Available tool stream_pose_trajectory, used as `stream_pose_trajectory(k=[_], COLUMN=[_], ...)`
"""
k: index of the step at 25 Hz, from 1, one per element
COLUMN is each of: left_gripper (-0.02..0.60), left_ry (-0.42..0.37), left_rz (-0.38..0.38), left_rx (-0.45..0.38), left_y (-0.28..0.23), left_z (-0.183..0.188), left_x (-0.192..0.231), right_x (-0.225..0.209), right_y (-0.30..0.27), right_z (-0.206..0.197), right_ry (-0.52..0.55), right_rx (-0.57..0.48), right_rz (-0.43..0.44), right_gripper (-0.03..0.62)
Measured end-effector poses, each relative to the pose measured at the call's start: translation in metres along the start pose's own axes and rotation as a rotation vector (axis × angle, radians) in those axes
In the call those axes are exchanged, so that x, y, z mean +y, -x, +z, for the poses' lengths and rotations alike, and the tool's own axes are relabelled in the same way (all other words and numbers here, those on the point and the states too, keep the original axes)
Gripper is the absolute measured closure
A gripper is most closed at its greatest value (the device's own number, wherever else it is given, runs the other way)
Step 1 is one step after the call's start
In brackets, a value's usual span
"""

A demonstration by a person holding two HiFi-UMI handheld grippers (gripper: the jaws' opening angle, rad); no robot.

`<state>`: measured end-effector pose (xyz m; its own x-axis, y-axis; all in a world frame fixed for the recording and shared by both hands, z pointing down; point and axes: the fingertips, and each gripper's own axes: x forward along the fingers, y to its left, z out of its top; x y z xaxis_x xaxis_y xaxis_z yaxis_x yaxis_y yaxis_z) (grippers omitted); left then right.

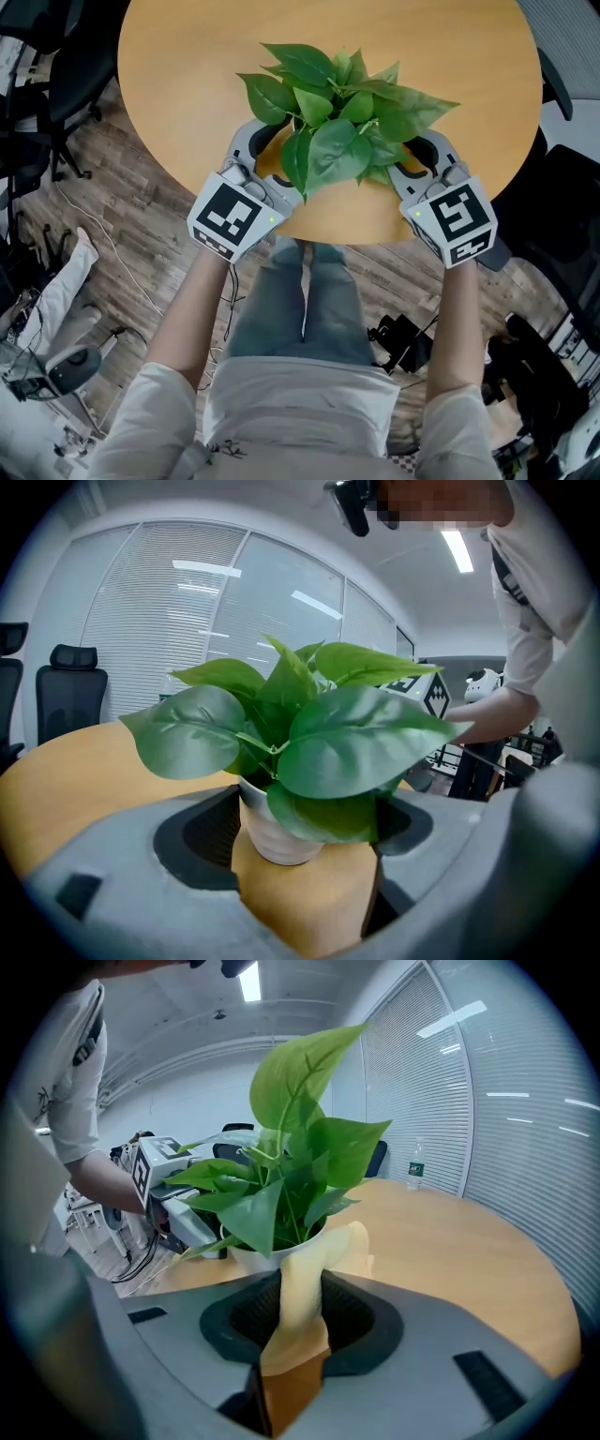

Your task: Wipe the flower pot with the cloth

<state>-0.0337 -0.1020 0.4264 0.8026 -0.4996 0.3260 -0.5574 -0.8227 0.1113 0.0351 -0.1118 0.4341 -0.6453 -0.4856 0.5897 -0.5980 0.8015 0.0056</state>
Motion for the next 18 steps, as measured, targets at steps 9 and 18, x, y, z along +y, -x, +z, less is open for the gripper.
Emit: stream_pose_trajectory(k=[9,18], left_gripper=[0.179,0.181], left_ry=[0.031,0.052], left_rz=[0.081,0.142], left_rx=[0.012,0.023], left_y=[-0.004,-0.01], left_z=[0.002,0.004], left_x=[-0.002,-0.013], right_x=[0.007,0.012], right_y=[0.008,0.019], right_z=[-0.003,-0.01], right_ry=[-0.013,-0.029], right_rx=[-0.004,-0.012], right_rz=[-0.008,-0.013], right_gripper=[0.494,0.494])
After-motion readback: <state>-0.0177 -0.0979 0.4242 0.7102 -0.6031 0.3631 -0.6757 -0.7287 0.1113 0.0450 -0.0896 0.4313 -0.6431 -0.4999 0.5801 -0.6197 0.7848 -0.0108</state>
